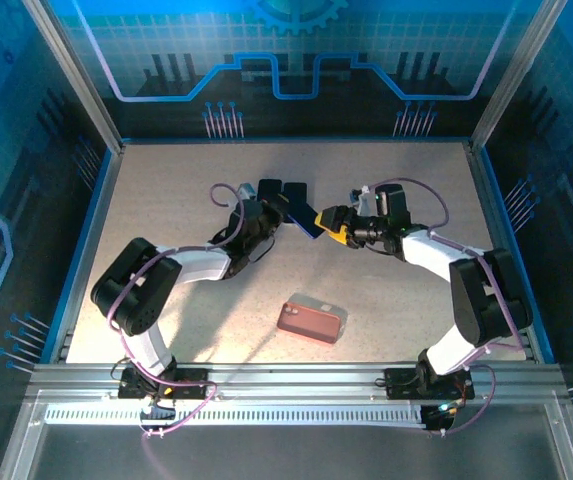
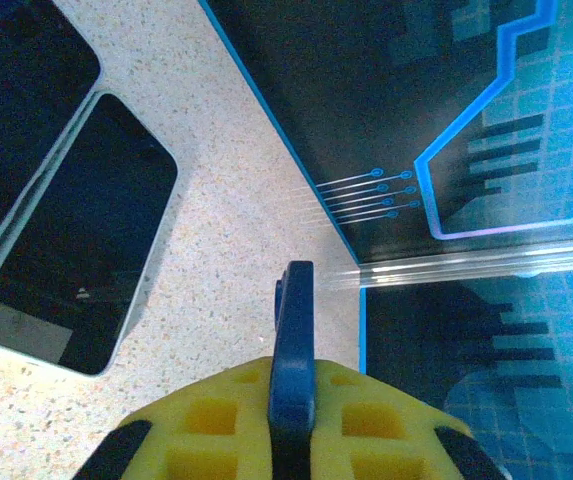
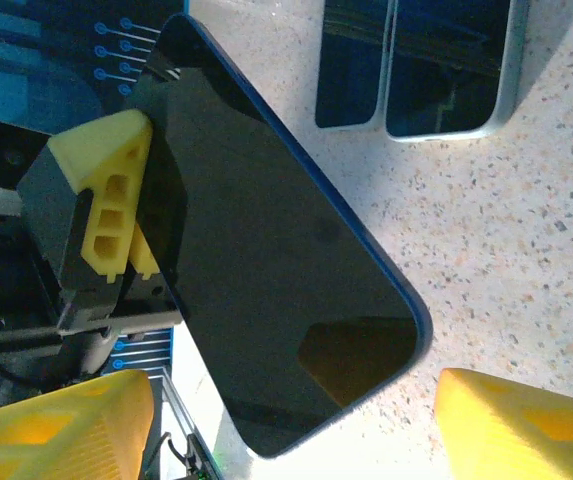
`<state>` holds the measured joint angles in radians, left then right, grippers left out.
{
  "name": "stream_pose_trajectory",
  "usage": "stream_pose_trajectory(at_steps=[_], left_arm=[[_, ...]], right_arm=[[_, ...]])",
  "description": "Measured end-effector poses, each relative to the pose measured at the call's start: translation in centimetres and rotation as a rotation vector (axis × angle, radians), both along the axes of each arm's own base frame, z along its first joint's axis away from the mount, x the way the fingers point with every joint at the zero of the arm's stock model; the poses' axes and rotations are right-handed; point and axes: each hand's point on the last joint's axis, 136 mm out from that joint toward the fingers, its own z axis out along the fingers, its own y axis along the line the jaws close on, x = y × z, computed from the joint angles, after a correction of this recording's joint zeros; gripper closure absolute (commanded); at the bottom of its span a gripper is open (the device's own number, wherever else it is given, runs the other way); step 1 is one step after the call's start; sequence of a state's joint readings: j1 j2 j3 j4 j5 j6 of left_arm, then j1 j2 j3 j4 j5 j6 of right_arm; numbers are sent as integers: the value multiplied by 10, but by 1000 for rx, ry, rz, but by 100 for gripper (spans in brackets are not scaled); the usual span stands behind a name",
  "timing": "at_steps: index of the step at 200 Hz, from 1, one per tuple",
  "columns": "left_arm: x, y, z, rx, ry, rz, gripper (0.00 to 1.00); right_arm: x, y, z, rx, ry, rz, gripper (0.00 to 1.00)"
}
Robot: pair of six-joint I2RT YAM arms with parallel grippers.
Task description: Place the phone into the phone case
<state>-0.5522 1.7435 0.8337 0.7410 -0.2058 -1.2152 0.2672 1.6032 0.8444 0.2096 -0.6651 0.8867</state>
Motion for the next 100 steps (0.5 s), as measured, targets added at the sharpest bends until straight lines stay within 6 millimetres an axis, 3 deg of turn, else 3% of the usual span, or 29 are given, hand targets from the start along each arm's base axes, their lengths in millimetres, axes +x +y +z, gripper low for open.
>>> stream_pose_trajectory(at_steps=[100], left_arm=[[3, -7, 10, -66, -46, 58, 100]], right_arm=[[18, 5, 3, 89, -8, -52, 44]])
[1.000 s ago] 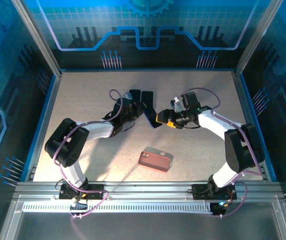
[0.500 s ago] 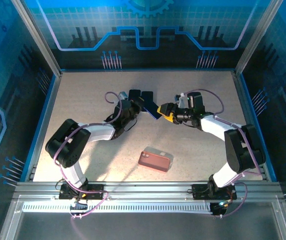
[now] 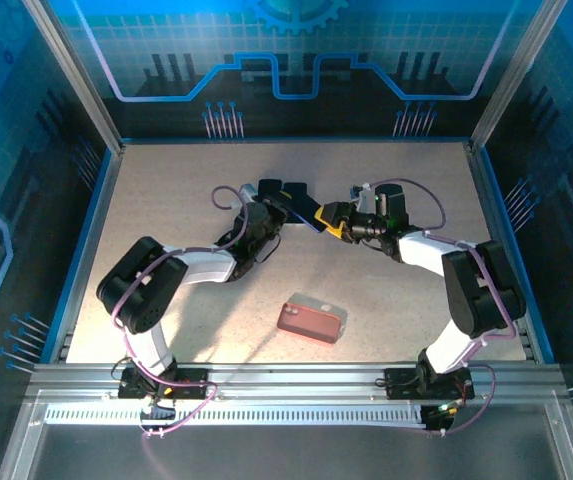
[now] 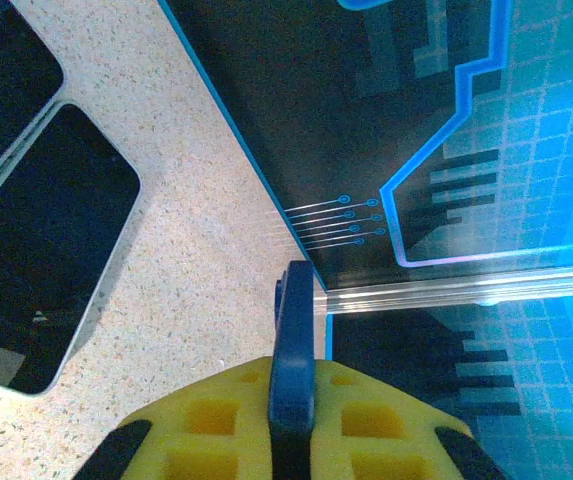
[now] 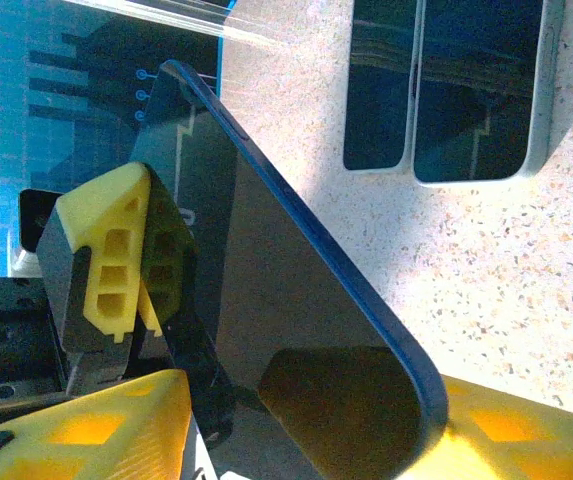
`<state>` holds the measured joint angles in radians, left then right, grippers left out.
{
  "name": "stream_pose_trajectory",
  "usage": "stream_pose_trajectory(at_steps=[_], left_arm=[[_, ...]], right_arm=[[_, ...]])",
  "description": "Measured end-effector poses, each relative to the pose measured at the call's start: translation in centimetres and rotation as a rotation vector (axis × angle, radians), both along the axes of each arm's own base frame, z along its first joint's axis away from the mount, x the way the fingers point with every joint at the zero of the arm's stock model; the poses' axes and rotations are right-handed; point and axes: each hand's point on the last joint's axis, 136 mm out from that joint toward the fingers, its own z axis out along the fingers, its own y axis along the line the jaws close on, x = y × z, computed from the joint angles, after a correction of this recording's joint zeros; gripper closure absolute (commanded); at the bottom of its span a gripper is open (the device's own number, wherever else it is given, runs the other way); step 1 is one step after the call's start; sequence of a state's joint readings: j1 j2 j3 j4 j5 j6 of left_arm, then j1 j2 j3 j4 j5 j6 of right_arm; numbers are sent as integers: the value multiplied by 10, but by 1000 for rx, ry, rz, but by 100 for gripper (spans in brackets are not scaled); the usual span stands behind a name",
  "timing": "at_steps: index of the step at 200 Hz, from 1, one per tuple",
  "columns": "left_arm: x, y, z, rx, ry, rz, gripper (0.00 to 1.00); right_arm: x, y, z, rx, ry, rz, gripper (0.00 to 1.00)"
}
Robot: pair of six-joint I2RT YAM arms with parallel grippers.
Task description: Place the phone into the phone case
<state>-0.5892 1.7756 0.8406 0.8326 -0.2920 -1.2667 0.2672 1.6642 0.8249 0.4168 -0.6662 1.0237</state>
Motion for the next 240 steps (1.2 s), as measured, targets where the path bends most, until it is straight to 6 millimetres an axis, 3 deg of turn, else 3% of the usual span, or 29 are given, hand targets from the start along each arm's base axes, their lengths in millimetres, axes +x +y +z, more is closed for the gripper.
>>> stream_pose_trajectory(at_steps=[36, 76, 92, 117, 134, 197, 240], left_arm=[[0, -4, -5, -9, 8, -5, 100], [3, 1, -5, -24, 14, 19, 100], [3, 2, -5, -35, 18, 22, 85], [3, 2, -7, -26, 22, 21, 72], [1, 0, -9, -23, 27, 7, 68], [-14, -1, -35, 26, 82, -48, 63], [-19, 1, -26, 19, 72, -68, 62]], right_arm=[[3, 1, -8, 14, 26, -15, 56], [9, 1, -3, 47, 25, -40, 78], [11, 1, 0, 61, 24, -49, 86], [11, 2, 2, 71, 20, -50, 95], [11, 2, 3, 73, 12, -47, 100], [7, 3, 14, 64, -18, -33, 100], [1, 0, 20, 41, -31, -28, 100]])
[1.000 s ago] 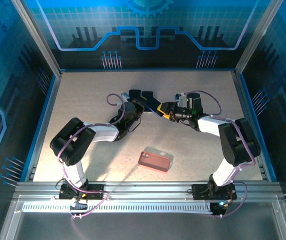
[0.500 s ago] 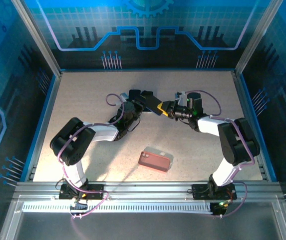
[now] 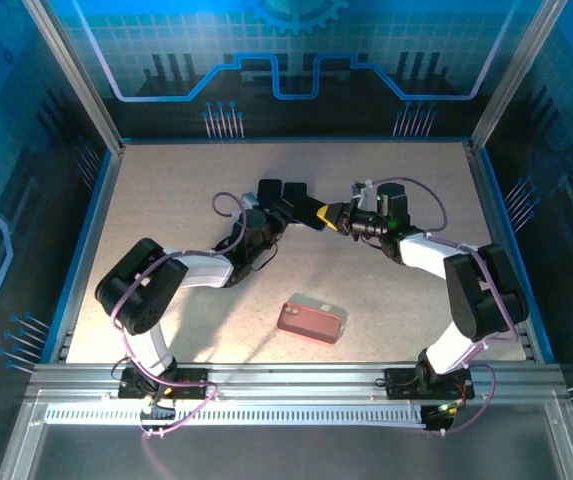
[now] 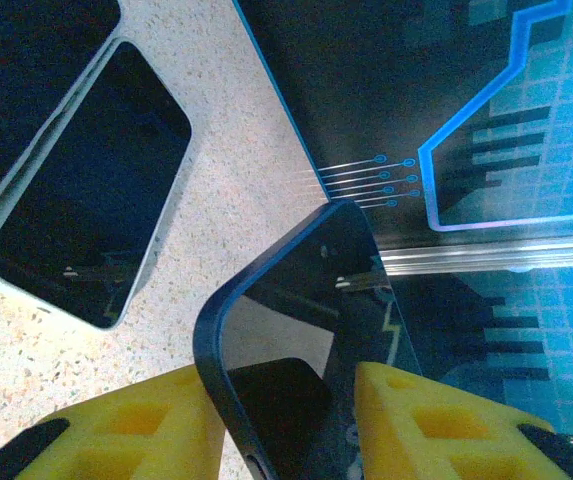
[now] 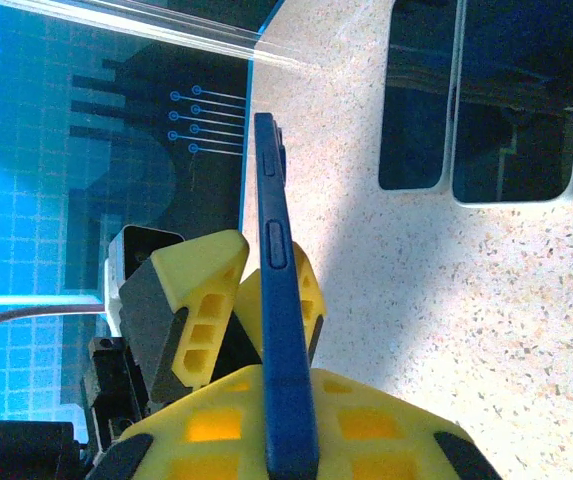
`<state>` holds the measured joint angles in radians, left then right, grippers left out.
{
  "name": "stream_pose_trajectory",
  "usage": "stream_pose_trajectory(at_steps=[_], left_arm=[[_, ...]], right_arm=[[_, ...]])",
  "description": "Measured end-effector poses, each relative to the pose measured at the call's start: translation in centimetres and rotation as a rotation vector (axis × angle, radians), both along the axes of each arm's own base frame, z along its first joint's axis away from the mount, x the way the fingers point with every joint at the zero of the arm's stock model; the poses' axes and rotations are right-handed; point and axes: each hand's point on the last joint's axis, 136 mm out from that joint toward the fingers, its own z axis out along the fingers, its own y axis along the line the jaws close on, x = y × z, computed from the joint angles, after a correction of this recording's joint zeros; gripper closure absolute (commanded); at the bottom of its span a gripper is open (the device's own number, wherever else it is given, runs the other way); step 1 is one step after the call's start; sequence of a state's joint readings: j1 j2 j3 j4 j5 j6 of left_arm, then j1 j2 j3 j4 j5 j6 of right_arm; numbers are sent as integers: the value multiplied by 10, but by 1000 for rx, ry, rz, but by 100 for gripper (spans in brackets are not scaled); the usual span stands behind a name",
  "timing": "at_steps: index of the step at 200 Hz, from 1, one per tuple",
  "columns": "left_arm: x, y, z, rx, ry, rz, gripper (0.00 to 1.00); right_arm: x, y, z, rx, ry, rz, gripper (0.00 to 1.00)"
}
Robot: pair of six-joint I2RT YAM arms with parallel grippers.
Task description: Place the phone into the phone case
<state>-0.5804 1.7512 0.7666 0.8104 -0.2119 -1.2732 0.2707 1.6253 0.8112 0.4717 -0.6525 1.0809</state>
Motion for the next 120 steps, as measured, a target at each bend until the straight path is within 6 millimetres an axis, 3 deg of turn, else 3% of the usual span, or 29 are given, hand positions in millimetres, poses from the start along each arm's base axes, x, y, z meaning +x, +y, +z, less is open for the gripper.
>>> stream_pose_trajectory(at_steps=[43, 81, 120], left_arm=[[-13, 16, 0, 58, 13, -3, 62], [-32, 32, 19, 187, 8, -32, 64], [-59, 44, 20, 345, 48, -109, 72]], right_arm=[[-10, -7, 1, -44, 11, 12, 100], [-29, -17, -5, -119, 70, 43, 100], [-59, -23, 14, -195, 57, 107, 100]])
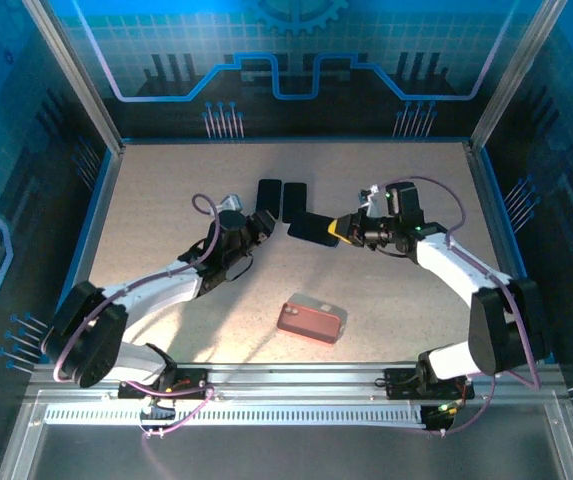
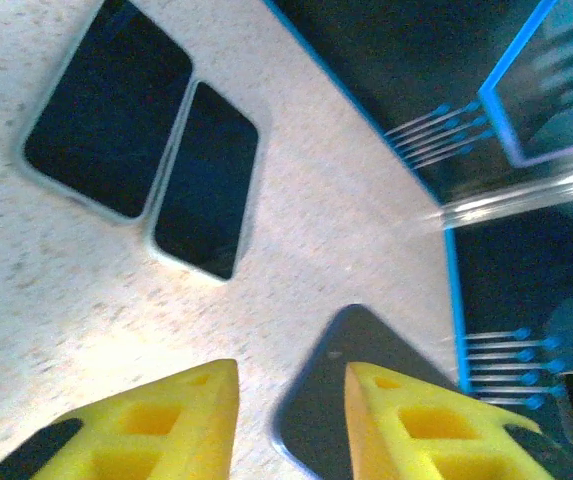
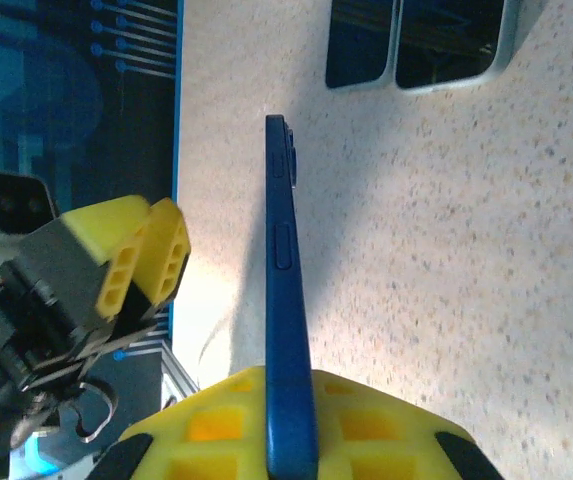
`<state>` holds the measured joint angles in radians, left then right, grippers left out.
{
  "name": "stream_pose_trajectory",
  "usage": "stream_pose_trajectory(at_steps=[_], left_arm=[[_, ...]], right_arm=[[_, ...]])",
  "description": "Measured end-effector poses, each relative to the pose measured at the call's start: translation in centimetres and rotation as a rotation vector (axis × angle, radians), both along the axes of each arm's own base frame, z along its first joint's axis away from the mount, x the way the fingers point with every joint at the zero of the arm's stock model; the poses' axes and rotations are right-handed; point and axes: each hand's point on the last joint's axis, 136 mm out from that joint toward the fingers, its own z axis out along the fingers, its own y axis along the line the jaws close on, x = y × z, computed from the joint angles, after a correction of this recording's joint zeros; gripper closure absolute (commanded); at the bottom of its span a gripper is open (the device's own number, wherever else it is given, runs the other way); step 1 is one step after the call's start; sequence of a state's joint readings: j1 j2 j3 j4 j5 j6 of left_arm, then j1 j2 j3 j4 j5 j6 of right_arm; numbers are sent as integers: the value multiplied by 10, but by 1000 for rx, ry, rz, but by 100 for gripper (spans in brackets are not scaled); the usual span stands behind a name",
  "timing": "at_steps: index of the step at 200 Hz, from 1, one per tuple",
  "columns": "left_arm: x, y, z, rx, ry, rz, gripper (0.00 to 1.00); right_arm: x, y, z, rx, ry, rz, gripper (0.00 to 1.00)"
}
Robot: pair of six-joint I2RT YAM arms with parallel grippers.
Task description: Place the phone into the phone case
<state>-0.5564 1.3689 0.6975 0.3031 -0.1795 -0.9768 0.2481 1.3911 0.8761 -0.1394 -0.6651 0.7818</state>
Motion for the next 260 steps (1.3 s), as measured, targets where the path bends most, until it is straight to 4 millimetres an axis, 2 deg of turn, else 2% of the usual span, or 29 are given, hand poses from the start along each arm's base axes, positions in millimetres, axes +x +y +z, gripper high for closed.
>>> stream_pose_trajectory(at_steps=[17, 35, 72, 99, 114, 143, 176, 213, 260], left_arm=[[-14, 1, -13, 67, 55, -55, 75], [-30, 4, -32, 113, 118, -107, 77], [-70, 13, -72, 164, 244, -192, 78], [-87, 12, -83, 158, 293, -242, 79], [-94, 10, -88, 147, 312, -268, 80], [-110, 10, -102, 140, 356, -305, 81], [-125, 3, -112, 132, 378, -350, 82], [-135, 2, -121, 125, 394, -368, 83], [-136, 1, -121, 108, 390, -361, 83]], right_arm=[[-19, -1, 6, -24, 7, 29, 100], [-46, 6, 4, -46, 26, 84, 100], [-113, 26, -29, -97, 157, 207, 100], [-144, 25, -52, -127, 254, 214, 100], [-155, 25, -58, -139, 283, 214, 100], [-169, 26, -63, -147, 319, 208, 100], [-175, 23, -75, -149, 374, 171, 100], [-171, 26, -79, -144, 386, 150, 100], [-163, 30, -86, -154, 411, 142, 100]])
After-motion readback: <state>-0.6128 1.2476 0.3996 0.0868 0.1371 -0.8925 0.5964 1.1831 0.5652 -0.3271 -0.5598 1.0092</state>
